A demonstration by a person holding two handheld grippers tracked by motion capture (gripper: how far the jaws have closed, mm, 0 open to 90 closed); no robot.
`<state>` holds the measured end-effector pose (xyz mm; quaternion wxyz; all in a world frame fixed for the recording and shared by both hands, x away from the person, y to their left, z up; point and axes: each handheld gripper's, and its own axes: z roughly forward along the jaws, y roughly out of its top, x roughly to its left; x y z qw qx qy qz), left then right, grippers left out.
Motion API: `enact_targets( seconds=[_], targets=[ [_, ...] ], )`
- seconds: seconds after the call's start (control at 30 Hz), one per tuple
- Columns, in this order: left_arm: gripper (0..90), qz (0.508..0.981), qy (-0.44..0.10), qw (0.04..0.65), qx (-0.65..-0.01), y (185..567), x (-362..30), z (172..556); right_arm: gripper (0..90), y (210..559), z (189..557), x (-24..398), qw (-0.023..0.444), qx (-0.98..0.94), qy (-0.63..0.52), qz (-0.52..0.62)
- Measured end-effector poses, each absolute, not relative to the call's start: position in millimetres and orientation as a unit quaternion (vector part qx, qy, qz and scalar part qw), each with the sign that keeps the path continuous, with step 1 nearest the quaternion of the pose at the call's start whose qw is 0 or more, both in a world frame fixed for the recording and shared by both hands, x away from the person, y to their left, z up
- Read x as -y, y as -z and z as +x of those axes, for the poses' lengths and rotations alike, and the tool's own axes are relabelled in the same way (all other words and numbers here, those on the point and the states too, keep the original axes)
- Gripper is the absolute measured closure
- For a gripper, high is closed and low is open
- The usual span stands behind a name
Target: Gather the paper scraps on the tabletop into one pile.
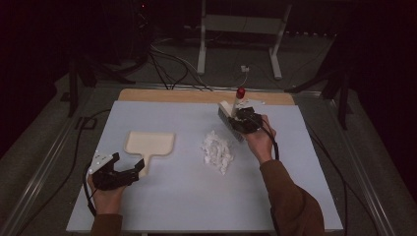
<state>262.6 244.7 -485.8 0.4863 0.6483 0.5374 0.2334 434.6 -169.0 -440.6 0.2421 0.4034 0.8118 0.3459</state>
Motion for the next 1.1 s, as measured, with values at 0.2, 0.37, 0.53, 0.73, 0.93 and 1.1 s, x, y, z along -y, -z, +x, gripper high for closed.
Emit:
enact_targets(
  seconds=[0.2, 0.37, 0.53, 0.73, 0.93, 1.1],
  targets=[
    [0.5, 0.648, -0.232, 0.488, -0.537, 486, -245, 263, 67.3, 453, 441, 157, 0.254, -0.834, -0.317, 0.374],
    [0.4, 0.648, -0.232, 0.488, -0.538, 486, -245, 263, 67.2, 461, 439, 146, 0.257, -0.867, -0.308, 0.296],
    [0.5, 0.647, -0.232, 0.488, -0.538, 486, -246, 263, 67.3, 464, 426, 136, 0.248, -0.903, -0.301, 0.179],
    [0.4, 0.647, -0.231, 0.488, -0.539, 486, -246, 262, 67.2, 465, 413, 136, 0.23, -0.92, -0.295, 0.115],
    [0.4, 0.645, -0.229, 0.489, -0.54, 488, -246, 263, 67.2, 462, 402, 141, 0.208, -0.927, -0.301, 0.08],
    [0.5, 0.646, -0.228, 0.488, -0.541, 488, -246, 263, 67.1, 461, 394, 146, 0.197, -0.931, -0.299, 0.065]
  ],
)
